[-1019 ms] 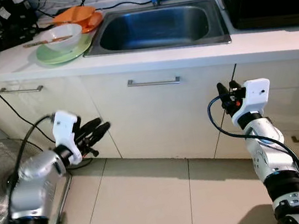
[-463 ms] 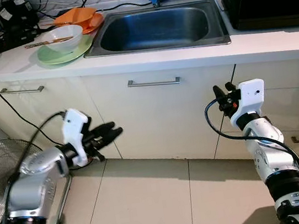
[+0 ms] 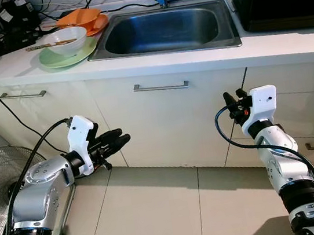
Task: Kitchen organization
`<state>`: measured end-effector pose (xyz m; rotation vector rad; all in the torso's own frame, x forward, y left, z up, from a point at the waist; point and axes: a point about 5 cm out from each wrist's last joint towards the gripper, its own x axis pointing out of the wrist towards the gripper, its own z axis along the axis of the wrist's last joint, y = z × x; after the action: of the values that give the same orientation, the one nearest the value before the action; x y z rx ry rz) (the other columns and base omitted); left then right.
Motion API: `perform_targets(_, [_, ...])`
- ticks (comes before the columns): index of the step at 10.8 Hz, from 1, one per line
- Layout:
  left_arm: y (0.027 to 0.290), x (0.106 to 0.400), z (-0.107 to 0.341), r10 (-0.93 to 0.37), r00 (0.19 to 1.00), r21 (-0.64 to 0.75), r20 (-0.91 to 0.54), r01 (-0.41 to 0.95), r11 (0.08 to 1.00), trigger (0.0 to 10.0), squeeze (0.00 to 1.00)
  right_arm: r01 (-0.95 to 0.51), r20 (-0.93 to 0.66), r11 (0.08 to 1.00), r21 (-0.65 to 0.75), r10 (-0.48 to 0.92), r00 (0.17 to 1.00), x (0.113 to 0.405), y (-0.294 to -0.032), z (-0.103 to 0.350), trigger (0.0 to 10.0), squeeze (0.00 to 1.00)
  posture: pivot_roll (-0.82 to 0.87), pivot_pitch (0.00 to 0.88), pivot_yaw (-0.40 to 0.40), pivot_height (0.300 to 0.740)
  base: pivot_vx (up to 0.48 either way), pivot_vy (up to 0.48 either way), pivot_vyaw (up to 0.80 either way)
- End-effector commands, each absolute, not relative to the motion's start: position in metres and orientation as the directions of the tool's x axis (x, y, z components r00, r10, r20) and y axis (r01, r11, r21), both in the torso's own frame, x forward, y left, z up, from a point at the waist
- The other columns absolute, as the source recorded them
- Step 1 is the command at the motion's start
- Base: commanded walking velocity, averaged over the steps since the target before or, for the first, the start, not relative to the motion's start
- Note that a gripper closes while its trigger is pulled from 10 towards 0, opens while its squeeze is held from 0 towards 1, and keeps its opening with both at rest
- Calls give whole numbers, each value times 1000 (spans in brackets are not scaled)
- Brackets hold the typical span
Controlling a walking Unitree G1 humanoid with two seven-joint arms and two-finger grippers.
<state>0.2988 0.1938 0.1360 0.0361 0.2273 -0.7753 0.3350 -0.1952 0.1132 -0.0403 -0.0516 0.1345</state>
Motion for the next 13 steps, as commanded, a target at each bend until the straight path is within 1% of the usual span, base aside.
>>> perform_targets(1, [196, 299, 138, -679, 703, -51, -211, 686, 725, 10000, 0, -149, 57, 988, -46, 152, 987, 337, -191, 117, 10000, 0, 22, 0, 91, 740, 0, 0, 0])
perform_targets(4, [197, 299, 139, -670, 714, -48, -206, 676, 735, 10000, 0, -149, 61, 988, -42, 151, 987, 337, -189, 118, 10000, 0, 3, 0, 94, 740, 0, 0, 0])
perform_targets(5, [198, 303, 139, -635, 748, -32, -194, 642, 766, 10000, 0, -147, 61, 988, -42, 150, 987, 336, -189, 117, 10000, 0, 5, 0, 94, 740, 0, 0, 0])
perform_targets(6, [208, 313, 137, -505, 846, 6, -170, 514, 858, 10000, 0, -130, 58, 991, -39, 132, 989, 336, -192, 116, 10000, 0, 7, 0, 96, 740, 0, 0, 0])
perform_targets(7, [220, 319, 132, -339, 932, 14, -128, 344, 939, 10000, 0, -96, 56, 995, -35, 98, 994, 336, -197, 114, 10000, 0, 3, 0, 96, 740, 0, 0, 0])
perform_targets(8, [231, 320, 121, -157, 982, 5, -103, 158, 987, 10000, 0, -80, 52, 996, -32, 82, 995, 335, -200, 112, 10000, 0, -2, 0, 95, 740, 0, 0, 0])
perform_targets(9, [240, 316, 108, 7, 996, -14, -90, -9, 1000, 10000, 0, -59, 39, 998, -24, 60, 997, 333, -203, 107, 10000, 0, -5, 0, 94, 740, 0, 0, 0])
perform_targets(11, [247, 305, 83, 161, 981, 17, -108, -160, 987, 10000, 0, -31, -35, 999, -18, 30, 999, 326, -206, 87, 10000, 0, -5, 0, 88, 740, 0, 0, 0])
perform_targets(12, [246, 299, 67, 206, 968, 50, -145, -201, 978, 10000, 0, -28, -115, 1000, -13, 27, 993, 318, -203, 66, 10000, 0, -1, 0, 90, 740, 0, 0, 0])
perform_targets(13, [242, 281, 28, 261, 925, 61, -276, -254, 965, 10000, 0, -36, -261, 999, 3, 36, 965, 298, -198, 28, 10000, 0, 3, 0, 85, 740, 0, 0, 0])
